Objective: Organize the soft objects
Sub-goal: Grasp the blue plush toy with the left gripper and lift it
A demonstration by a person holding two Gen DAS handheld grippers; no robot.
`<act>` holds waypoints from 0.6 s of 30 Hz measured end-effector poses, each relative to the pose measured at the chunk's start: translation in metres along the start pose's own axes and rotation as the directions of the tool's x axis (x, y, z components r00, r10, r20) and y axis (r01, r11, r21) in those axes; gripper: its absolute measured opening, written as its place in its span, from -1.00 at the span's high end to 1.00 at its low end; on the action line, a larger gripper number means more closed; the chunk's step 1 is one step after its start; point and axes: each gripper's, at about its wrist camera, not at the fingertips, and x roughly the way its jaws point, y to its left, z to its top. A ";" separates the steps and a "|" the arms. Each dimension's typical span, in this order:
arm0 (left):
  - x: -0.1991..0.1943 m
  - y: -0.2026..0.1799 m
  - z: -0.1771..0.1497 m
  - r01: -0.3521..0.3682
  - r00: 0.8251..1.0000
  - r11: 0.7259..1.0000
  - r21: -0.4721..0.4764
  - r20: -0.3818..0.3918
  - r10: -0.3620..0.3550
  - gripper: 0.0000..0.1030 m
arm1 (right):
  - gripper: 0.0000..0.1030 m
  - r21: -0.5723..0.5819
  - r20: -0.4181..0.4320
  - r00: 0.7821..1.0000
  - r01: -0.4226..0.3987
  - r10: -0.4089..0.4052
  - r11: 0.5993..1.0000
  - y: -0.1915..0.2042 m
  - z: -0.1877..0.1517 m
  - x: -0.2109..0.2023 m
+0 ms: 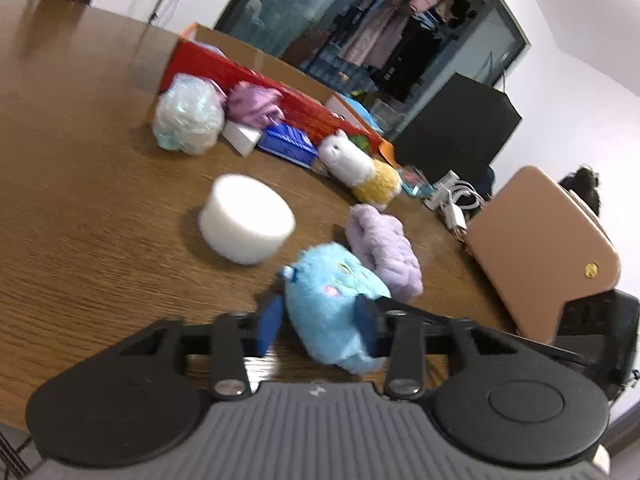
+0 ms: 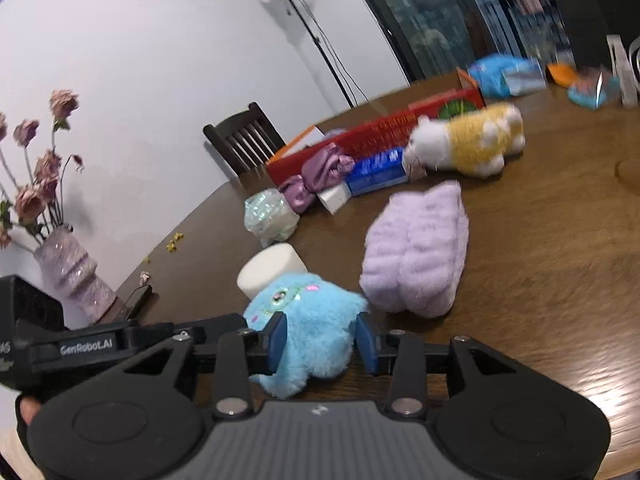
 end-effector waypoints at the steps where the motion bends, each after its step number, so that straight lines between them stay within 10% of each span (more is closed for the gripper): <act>1: 0.003 0.000 -0.001 0.008 1.000 1.000 -0.003 -0.005 -0.008 0.43 | 0.29 0.015 -0.009 1.000 -0.013 0.013 1.000 -0.002 -0.001 0.004; 10: -0.007 -0.009 0.019 0.051 0.998 0.998 0.035 0.043 -0.052 0.44 | 0.46 -0.014 0.033 0.999 -0.030 0.030 0.999 0.006 0.015 -0.004; 18: 0.020 -0.016 0.143 0.075 0.983 0.993 0.092 0.159 -0.089 0.44 | 0.47 -0.129 0.126 0.990 -0.044 0.061 0.991 0.020 0.136 0.027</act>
